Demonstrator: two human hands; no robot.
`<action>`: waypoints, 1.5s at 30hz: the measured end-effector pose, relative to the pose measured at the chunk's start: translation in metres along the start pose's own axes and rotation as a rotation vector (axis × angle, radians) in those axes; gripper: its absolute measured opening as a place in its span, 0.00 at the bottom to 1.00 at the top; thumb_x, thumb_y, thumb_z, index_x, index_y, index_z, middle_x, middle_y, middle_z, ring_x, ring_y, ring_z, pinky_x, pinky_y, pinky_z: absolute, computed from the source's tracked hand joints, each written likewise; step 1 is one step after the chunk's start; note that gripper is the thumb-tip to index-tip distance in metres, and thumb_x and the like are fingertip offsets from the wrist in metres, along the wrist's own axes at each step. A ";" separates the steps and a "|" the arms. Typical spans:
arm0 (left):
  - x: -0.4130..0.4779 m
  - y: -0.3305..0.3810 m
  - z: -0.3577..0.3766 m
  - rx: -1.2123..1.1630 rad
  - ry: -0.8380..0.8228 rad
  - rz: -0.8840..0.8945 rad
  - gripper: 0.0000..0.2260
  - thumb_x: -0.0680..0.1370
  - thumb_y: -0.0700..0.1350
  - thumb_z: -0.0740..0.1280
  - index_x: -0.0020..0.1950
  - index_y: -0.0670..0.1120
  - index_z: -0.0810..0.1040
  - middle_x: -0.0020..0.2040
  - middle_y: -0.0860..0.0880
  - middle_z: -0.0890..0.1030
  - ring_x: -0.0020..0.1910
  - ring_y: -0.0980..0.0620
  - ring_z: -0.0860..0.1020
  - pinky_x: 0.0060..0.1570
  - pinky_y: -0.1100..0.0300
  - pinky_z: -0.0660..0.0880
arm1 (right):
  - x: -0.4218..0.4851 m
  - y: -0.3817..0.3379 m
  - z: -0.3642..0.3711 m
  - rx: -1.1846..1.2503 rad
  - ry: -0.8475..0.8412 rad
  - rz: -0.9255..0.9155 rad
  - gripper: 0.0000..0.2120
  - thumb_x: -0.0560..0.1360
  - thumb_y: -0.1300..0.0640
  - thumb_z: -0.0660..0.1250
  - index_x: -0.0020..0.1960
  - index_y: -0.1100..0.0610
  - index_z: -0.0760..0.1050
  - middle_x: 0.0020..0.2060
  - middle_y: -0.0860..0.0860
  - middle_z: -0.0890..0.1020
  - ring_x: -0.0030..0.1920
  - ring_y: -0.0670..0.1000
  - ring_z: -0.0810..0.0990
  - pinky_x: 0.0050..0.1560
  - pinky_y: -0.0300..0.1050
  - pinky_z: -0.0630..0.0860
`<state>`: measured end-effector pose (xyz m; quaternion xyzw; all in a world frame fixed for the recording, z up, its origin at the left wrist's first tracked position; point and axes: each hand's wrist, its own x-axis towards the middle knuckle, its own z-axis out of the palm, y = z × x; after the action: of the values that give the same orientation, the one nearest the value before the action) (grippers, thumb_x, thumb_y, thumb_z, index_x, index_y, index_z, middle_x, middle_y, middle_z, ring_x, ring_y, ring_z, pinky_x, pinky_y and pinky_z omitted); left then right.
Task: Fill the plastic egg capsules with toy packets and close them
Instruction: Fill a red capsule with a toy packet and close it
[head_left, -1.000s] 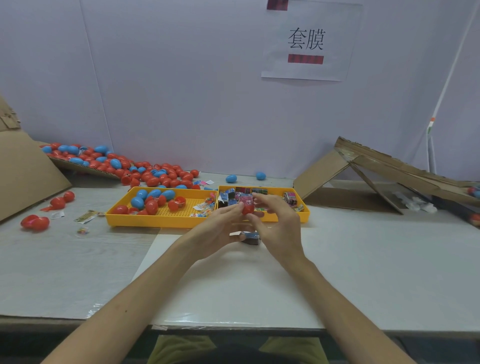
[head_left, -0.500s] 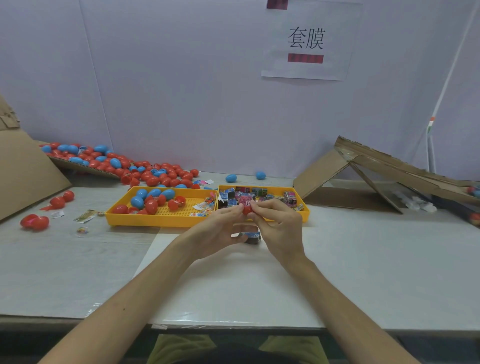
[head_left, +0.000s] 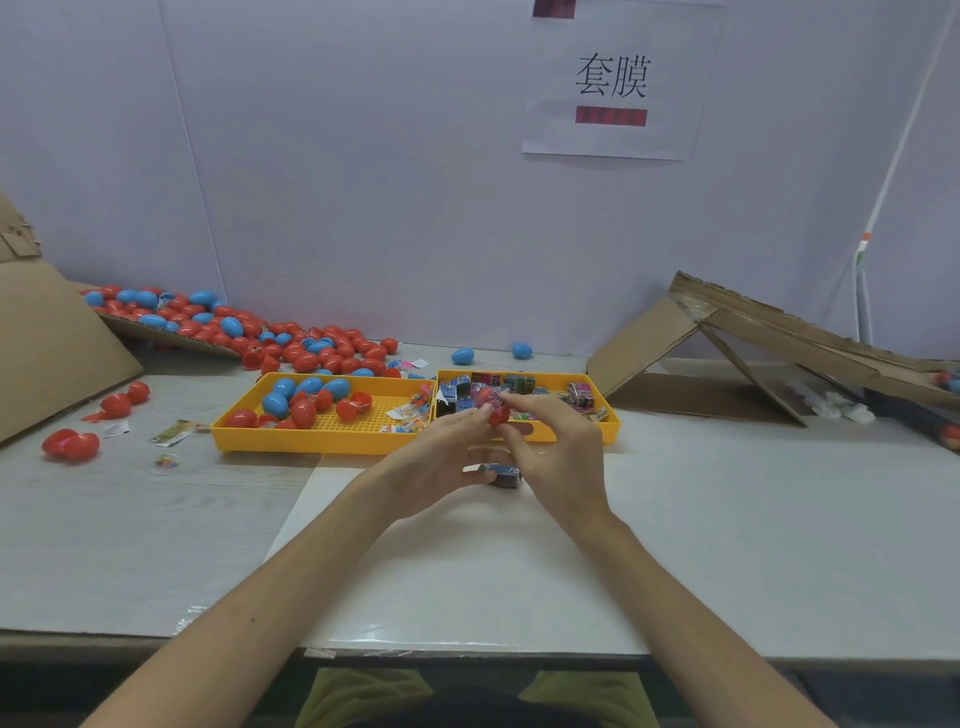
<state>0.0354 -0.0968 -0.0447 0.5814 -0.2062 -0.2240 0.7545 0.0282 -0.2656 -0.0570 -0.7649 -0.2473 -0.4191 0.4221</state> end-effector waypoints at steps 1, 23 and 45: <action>0.000 0.000 -0.001 0.000 0.013 0.025 0.21 0.80 0.63 0.66 0.65 0.52 0.81 0.69 0.48 0.79 0.60 0.51 0.80 0.56 0.58 0.76 | 0.000 0.000 0.000 0.007 -0.009 -0.007 0.17 0.72 0.64 0.76 0.60 0.53 0.82 0.52 0.45 0.85 0.55 0.43 0.81 0.57 0.37 0.76; 0.002 -0.003 -0.008 -0.041 0.133 0.043 0.19 0.80 0.55 0.69 0.66 0.47 0.80 0.59 0.47 0.82 0.57 0.48 0.80 0.58 0.53 0.76 | -0.001 0.003 0.001 -0.041 0.003 -0.041 0.16 0.71 0.66 0.76 0.58 0.56 0.84 0.51 0.47 0.83 0.53 0.40 0.79 0.55 0.30 0.73; 0.002 -0.002 -0.012 -0.139 0.087 0.054 0.17 0.81 0.45 0.68 0.71 0.50 0.77 0.63 0.45 0.82 0.60 0.48 0.82 0.55 0.57 0.78 | 0.000 0.002 0.001 0.031 -0.010 0.022 0.19 0.72 0.63 0.77 0.62 0.56 0.82 0.53 0.46 0.84 0.54 0.41 0.81 0.55 0.35 0.77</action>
<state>0.0435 -0.0892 -0.0499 0.5311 -0.1731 -0.1918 0.8070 0.0305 -0.2656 -0.0579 -0.7632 -0.2474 -0.4065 0.4372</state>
